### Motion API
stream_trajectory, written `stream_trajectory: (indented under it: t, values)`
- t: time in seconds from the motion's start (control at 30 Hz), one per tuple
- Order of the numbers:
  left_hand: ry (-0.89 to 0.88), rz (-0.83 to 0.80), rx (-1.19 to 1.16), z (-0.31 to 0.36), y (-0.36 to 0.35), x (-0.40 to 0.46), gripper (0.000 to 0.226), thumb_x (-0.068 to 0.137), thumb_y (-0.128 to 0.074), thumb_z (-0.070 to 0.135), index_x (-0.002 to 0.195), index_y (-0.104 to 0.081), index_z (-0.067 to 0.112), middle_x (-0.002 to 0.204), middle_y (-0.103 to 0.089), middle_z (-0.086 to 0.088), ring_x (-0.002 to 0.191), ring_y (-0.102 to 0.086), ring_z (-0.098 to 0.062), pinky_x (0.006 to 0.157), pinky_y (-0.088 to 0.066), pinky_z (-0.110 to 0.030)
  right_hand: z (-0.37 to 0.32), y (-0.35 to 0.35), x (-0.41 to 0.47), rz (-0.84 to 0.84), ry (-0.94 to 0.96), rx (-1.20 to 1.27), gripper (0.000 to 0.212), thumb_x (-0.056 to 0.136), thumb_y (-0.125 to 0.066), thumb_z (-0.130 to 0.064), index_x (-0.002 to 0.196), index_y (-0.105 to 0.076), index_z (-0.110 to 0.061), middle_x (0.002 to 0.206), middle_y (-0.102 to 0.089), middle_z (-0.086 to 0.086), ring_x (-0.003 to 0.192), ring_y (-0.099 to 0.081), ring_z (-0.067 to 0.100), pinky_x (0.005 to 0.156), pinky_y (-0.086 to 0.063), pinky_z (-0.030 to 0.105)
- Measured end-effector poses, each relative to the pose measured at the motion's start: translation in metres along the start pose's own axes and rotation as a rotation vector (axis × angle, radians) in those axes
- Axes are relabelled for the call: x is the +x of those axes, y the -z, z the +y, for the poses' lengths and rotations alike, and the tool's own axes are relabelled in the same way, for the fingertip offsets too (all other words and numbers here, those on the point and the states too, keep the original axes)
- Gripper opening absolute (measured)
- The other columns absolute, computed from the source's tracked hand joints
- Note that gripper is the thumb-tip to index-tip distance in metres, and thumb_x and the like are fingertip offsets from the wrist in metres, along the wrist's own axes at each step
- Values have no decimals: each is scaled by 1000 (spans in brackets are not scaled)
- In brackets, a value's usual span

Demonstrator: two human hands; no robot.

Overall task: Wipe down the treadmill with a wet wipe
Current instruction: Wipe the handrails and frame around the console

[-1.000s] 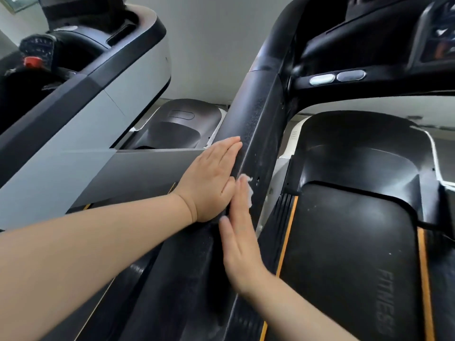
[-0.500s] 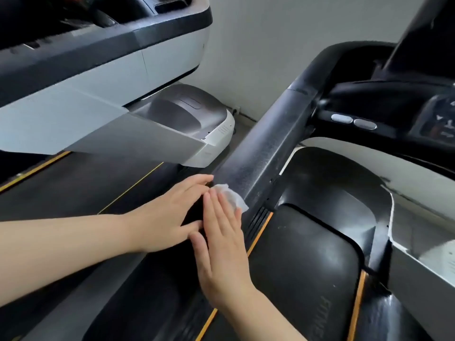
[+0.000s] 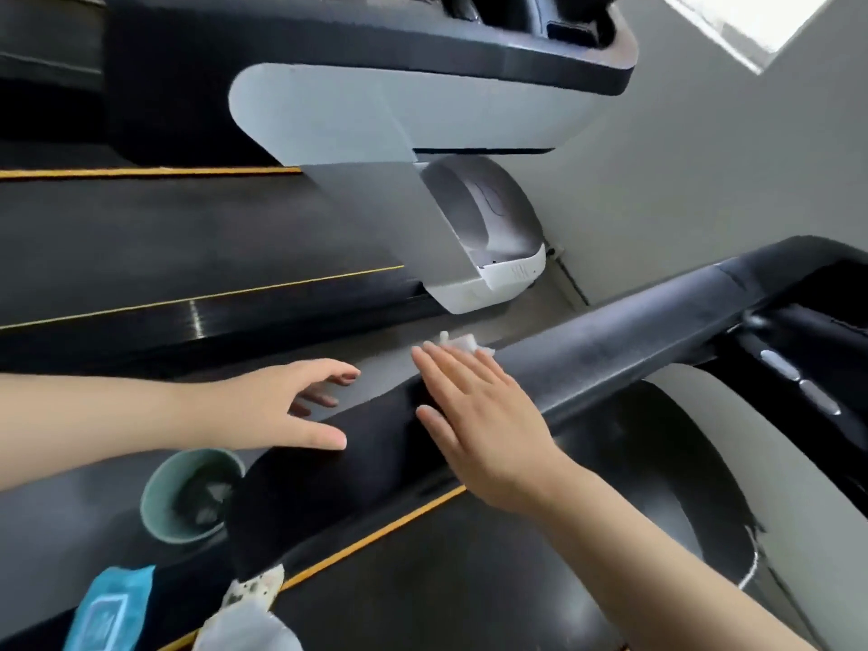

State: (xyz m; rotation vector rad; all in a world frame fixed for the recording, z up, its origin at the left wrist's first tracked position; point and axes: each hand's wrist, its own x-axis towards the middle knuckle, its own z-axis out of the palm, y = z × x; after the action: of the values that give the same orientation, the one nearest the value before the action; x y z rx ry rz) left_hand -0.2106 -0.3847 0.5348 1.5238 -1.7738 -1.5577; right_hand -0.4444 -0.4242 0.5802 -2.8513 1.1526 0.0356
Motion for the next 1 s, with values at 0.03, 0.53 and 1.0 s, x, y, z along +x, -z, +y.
stream_trajectory:
  t: [0.03, 0.53, 1.0]
  values:
    - [0, 8, -26, -3, -2, -3, 102, 31, -69, 84, 122, -38, 48, 125, -44, 32, 109, -46, 20, 96, -43, -13, -15, -2, 0, 0, 73, 26, 55, 92, -32, -37, 134, -50, -6, 136, -54, 9, 128, -48, 24, 109, -32, 38]
    - [-51, -322, -300, -43, 31, 11, 73, 67, -77, 32, 122, -32, 52, 133, -41, 28, 112, -54, 6, 95, -46, -19, -14, 9, 10, -72, 182, 212, 42, 83, -43, 0, 117, -62, -14, 120, -62, 9, 111, -58, 24, 98, -42, 28]
    - [-241, -430, -327, -57, 32, 39, 60, 89, -61, 4, 126, -34, 42, 140, -30, 27, 125, -29, 22, 101, -26, -3, -32, 19, 61, -311, 124, 272, 22, 87, -51, -35, 81, -67, -20, 81, -61, -9, 79, -52, 16, 70, -47, 35]
